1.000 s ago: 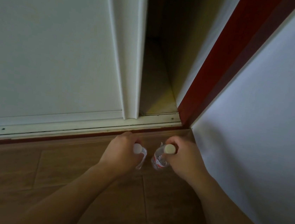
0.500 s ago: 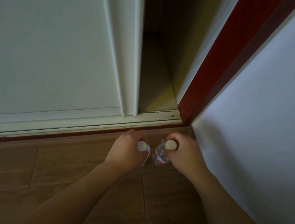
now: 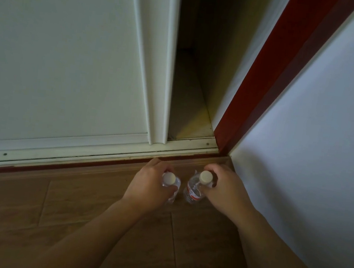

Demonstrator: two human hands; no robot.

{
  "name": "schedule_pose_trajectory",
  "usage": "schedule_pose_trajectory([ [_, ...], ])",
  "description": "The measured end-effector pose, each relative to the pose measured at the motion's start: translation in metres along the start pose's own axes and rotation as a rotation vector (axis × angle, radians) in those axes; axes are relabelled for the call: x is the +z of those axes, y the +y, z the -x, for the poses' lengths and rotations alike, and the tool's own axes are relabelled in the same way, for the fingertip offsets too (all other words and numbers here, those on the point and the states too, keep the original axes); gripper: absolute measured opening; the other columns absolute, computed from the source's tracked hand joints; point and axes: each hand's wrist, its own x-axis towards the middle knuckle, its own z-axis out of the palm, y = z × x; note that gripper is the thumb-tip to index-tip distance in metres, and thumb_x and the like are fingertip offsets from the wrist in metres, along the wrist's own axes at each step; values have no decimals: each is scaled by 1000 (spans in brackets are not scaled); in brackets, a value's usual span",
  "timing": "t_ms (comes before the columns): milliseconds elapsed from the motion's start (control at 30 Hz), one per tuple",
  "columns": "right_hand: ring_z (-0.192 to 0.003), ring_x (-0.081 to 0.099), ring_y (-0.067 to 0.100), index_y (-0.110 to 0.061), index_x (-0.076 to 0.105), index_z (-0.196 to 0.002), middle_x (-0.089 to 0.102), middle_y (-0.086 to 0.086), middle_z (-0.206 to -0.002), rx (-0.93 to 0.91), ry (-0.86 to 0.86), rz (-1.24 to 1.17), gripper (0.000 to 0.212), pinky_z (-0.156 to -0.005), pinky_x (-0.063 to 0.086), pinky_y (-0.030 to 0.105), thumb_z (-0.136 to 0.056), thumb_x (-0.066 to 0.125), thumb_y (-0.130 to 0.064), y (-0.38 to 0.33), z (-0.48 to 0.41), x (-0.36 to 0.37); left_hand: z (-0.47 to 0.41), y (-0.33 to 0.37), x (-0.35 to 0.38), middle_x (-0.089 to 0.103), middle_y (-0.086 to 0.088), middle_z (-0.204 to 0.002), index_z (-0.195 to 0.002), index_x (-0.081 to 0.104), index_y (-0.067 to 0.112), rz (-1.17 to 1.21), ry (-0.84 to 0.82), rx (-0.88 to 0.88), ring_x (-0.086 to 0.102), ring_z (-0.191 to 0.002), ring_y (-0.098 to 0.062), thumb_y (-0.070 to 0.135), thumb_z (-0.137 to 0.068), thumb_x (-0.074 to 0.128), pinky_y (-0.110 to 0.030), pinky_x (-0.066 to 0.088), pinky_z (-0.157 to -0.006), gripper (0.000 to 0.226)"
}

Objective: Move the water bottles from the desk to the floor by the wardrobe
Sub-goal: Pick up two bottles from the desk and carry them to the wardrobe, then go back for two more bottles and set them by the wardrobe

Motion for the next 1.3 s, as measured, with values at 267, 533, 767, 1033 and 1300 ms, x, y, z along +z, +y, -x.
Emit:
schedule_pose_trajectory([
  [267,-106,58,10,-27,54,-132,60,-8,-127,-29,38,13,51,-89,50,26,-85,74,-31,-16,14,-26,8,22,-25,55,12,-115,-124,60,25,-42,23,11,55,-94,-7,32,-83,73,-22,49,-80,43],
  [533,-117,56,16,-26,53,-133,57,-4,-133,-4,113,52,45,-101,48,34,-91,66,-35,-73,53,-94,38,67,-109,60,5,-127,-130,59,22,-92,88,25,59,-108,-14,32,-95,58,-32,52,-90,36],
  [767,-127,52,15,-28,48,-138,52,-6,-142,-5,95,119,46,-104,41,30,-96,54,-45,-177,132,-208,94,164,-239,56,3,-136,-136,53,20,-155,79,54,51,-122,-15,33,-98,53,-31,44,-102,41],
  [1033,-133,47,17,-30,43,-141,47,-7,-147,-13,80,267,49,-108,36,30,-97,44,-51,-306,227,-375,160,298,-404,48,5,-143,-142,44,22,-256,74,32,44,-130,-13,37,-100,46,-31,33,-110,45],
  [1300,-136,42,15,-31,41,-142,43,-8,-150,-35,128,285,50,-111,31,28,-97,39,-53,-401,313,-496,220,406,-540,38,2,-153,-149,35,21,-383,88,-22,33,-141,-16,41,-103,33,-36,26,-118,50],
])
